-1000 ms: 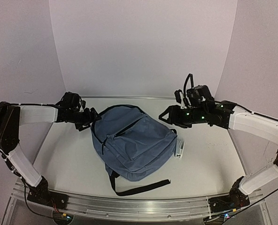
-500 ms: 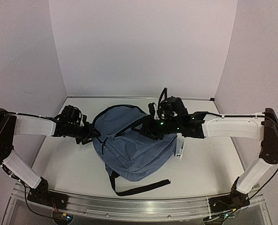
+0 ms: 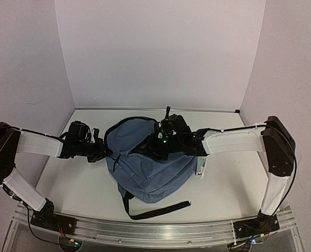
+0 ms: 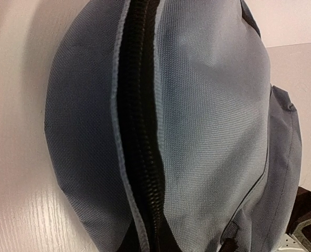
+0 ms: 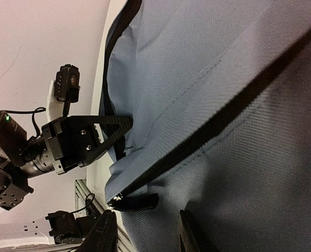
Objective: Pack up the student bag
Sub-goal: Unzip the student bag at the center of the board.
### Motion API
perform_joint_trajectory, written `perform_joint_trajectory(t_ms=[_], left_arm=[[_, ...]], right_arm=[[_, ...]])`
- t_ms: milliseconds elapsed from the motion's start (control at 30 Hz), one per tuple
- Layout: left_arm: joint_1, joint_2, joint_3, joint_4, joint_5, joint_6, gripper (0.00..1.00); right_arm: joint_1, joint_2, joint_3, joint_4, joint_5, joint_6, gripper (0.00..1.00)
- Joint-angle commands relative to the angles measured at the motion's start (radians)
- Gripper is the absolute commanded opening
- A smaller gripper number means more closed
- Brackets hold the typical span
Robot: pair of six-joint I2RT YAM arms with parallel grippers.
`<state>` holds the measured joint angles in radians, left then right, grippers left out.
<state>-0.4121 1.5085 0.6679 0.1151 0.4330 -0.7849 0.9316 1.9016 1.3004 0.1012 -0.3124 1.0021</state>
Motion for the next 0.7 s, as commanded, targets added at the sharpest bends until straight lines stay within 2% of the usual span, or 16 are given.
perform_joint_trajectory(t_ms=[0, 367, 667], left_arm=[[-0.007, -0.028, -0.005, 0.063, 0.060, 0.012, 0.00], [-0.007, -0.043, -0.014, 0.056, 0.053, 0.010, 0.00], [-0.007, -0.031, -0.016, 0.048, 0.034, 0.010, 0.00]], right_arm=[[0.015, 0.045, 0.060, 0.061, -0.017, 0.028, 0.34], [0.021, 0.099, 0.082, 0.073, -0.002, 0.032, 0.21], [0.023, 0.066, 0.048, 0.080, 0.060, 0.036, 0.00]])
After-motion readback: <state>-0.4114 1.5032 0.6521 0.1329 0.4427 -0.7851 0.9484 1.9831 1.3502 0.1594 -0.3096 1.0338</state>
